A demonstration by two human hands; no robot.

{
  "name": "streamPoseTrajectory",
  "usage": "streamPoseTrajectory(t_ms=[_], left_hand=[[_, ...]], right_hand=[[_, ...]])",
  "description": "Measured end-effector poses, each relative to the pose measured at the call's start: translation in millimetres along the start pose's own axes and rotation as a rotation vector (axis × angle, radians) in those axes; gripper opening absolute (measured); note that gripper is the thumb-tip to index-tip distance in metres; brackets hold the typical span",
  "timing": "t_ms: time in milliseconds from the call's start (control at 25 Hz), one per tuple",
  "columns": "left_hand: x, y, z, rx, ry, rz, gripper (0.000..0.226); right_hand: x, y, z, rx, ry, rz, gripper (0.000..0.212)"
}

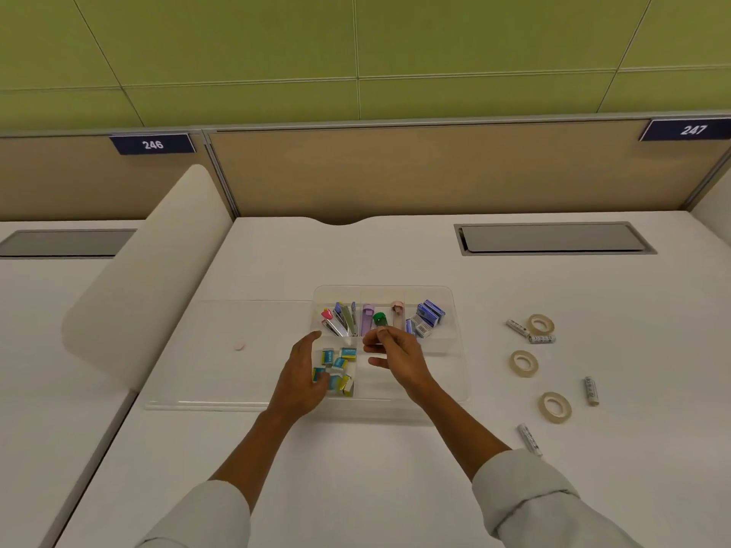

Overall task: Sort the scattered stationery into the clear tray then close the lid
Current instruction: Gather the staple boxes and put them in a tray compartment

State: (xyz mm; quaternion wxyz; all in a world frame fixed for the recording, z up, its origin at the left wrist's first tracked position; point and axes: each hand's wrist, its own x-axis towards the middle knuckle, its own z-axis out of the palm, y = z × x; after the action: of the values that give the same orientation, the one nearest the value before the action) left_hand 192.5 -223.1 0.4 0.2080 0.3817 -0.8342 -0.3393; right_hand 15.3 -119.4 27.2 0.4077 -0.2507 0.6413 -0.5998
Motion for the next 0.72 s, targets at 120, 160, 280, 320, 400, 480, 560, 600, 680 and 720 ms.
streamPoseTrajectory(t_ms=[120,160,280,320,400,480,560,600,680,720], left_hand=[[0,2,-2,-0.014,0.055,0.035,0.052],[1,5,-2,-0.012,0.074,0.034,0.048],[6,21,0,0.037,0.146,0.075,0.046],[10,30,2,0.069,0.165,0.115,0.045],[18,51,12,0.111,0.18,0.213,0.042],[24,75,29,0.107,0.168,0.275,0.042],[24,104,52,0.086,0.143,0.366,0.04],[21,118,67,0.063,0.12,0.421,0.038],[12,146,97,0.039,0.045,0.514,0.036],[6,158,113,0.049,-0.002,0.545,0.036]], right_hand=[[-3,1,-10,0.067,0.042,0.028,0.032],[-5,1,-15,0.096,0.059,0.037,0.033],[-13,-6,-31,0.22,0.105,0.079,0.037],[-16,-9,-38,0.278,0.122,0.101,0.038],[-25,-15,-57,0.419,0.158,0.15,0.04],[-36,-19,-81,0.587,0.189,0.182,0.042],[-49,-19,-111,0.755,0.234,0.171,0.043],[-56,-17,-128,0.824,0.265,0.156,0.044],[-72,-11,-162,0.931,0.329,0.126,0.045],[-79,-7,-178,0.971,0.359,0.113,0.047]])
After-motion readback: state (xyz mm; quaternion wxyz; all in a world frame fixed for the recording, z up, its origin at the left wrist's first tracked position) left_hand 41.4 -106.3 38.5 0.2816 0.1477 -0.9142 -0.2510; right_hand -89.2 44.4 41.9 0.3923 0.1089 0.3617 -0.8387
